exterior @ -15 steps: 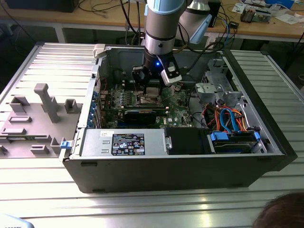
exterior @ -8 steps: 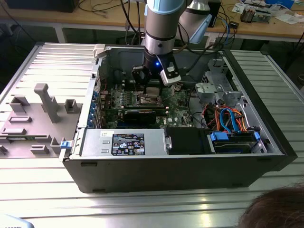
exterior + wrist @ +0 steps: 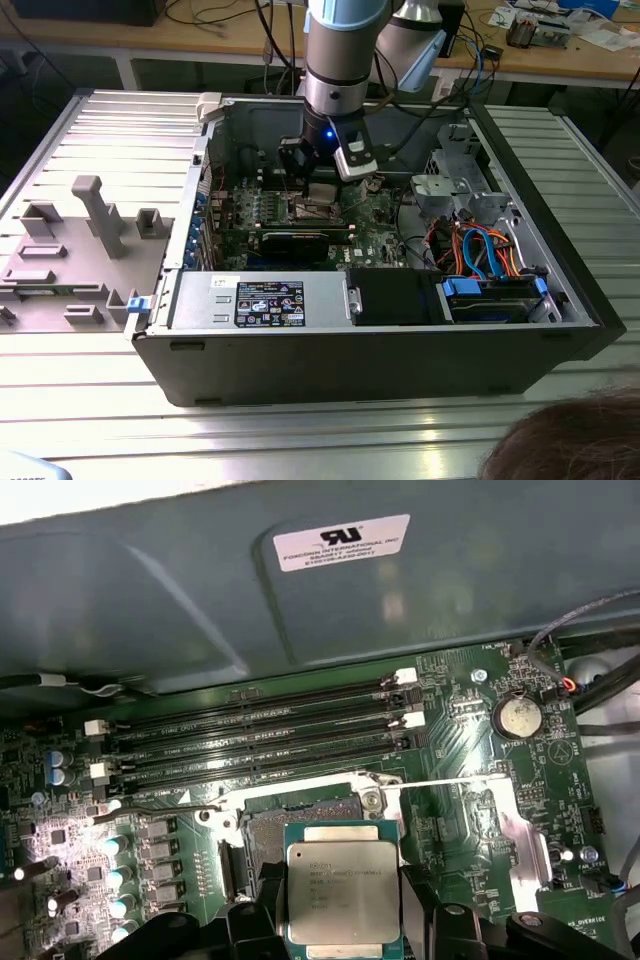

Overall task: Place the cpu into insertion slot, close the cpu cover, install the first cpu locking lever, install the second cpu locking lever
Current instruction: 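Place the cpu into insertion slot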

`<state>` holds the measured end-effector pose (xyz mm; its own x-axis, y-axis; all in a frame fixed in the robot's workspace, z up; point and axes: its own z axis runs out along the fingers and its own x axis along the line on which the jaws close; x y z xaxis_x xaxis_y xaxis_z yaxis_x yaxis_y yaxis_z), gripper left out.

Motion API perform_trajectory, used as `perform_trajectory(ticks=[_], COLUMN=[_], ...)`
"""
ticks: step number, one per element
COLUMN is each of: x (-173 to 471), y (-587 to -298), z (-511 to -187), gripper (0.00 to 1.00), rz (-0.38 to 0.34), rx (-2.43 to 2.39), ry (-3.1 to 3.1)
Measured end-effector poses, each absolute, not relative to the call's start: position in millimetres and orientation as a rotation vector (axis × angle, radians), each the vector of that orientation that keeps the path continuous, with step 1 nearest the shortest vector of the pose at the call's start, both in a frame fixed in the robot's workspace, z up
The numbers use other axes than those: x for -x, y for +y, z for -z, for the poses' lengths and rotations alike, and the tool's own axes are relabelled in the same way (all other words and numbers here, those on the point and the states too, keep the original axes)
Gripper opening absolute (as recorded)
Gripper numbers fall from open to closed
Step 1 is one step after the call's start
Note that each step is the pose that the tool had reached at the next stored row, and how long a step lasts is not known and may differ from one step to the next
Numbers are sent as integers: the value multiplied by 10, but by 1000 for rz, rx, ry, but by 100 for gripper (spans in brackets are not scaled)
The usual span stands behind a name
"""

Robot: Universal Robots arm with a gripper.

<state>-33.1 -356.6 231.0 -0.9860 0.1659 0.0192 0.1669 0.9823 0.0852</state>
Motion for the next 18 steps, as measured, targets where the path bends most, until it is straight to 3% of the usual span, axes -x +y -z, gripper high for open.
perform_trajectory(ticks=[18], x=[330], y=[-3566], z=[-2309], gripper=[55], rz=[137], rx=[438], ry=[-3101])
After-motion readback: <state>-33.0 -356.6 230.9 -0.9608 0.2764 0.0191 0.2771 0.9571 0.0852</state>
